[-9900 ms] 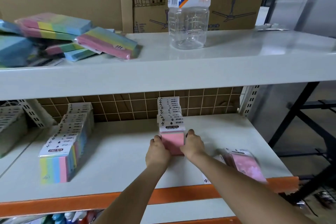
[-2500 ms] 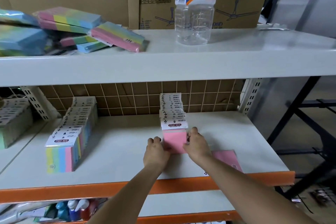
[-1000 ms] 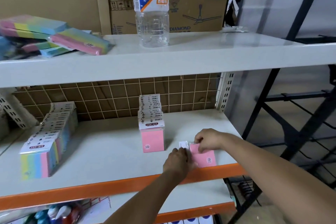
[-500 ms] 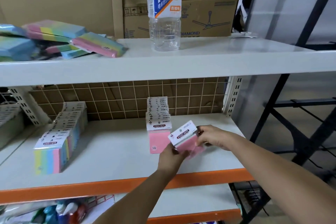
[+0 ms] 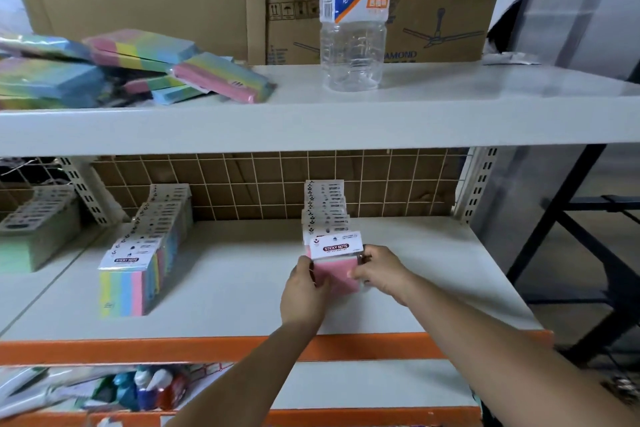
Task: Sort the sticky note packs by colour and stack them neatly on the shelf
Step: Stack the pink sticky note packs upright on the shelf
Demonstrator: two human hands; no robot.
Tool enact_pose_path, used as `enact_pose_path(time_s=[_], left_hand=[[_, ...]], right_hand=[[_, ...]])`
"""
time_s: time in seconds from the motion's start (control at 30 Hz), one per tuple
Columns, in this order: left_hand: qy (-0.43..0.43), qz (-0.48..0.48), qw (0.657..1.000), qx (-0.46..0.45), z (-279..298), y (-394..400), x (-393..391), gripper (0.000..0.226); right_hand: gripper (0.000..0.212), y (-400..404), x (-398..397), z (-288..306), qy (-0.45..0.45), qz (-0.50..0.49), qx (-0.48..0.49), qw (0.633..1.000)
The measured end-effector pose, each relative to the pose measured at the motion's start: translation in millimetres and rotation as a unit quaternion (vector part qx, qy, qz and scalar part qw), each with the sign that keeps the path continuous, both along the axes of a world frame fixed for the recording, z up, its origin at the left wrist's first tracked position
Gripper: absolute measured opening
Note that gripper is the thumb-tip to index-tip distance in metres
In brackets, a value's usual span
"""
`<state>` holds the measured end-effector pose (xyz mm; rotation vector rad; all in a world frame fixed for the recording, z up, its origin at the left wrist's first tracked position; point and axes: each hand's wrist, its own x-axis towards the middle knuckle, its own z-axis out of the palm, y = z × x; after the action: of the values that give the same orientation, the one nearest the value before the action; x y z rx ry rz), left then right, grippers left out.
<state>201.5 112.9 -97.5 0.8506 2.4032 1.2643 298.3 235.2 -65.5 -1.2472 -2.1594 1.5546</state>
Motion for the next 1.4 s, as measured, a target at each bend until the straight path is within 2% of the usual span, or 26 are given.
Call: enact_pose_path(time_s=[0.17,0.33,0.4,0.8,0.97,1.07,1.13,1.4], left_hand=[[0.036,-0.009,0.999,-0.026,-1,1,-7,0.013],[0.05,0.004,0.998,-0.034,-3,-1,-9,0.017],[0.051,0.011,0.998,-0.036,-4,-1,-10,0.018],[0.038,0.011,0.998,-0.041,-7,2,-17,0.025],[0.028,0.007,0.999,-0.046,-11,4,-19,0.044],[0.035,0.002,0.998,-0.045,-10,3,-18,0.05],[0.042,-0.003,0.998,-0.05,-10,5,-19,0.048],[0.034,-0.003,0.996,-0.083,-6,7,-17,0.029]], right_hand=[[0.036,-6,-7,-9,-0.007,-0.017,0.069,0.997],[0.019,-11,-15,-15,-0.021,-0.041,0.13,0.991],[0.023,-13,-18,-16,-0.025,-0.046,0.144,0.988],[0.023,-12,-16,-20,-0.057,-0.042,0.167,0.983],[0.018,-13,-17,-19,-0.084,-0.048,0.168,0.981],[0.03,-15,-18,-19,-0.106,-0.044,0.175,0.978],[0.039,-17,-19,-20,-0.121,-0.038,0.178,0.976],[0.028,-23,-23,-21,-0.124,-0.032,0.193,0.973]])
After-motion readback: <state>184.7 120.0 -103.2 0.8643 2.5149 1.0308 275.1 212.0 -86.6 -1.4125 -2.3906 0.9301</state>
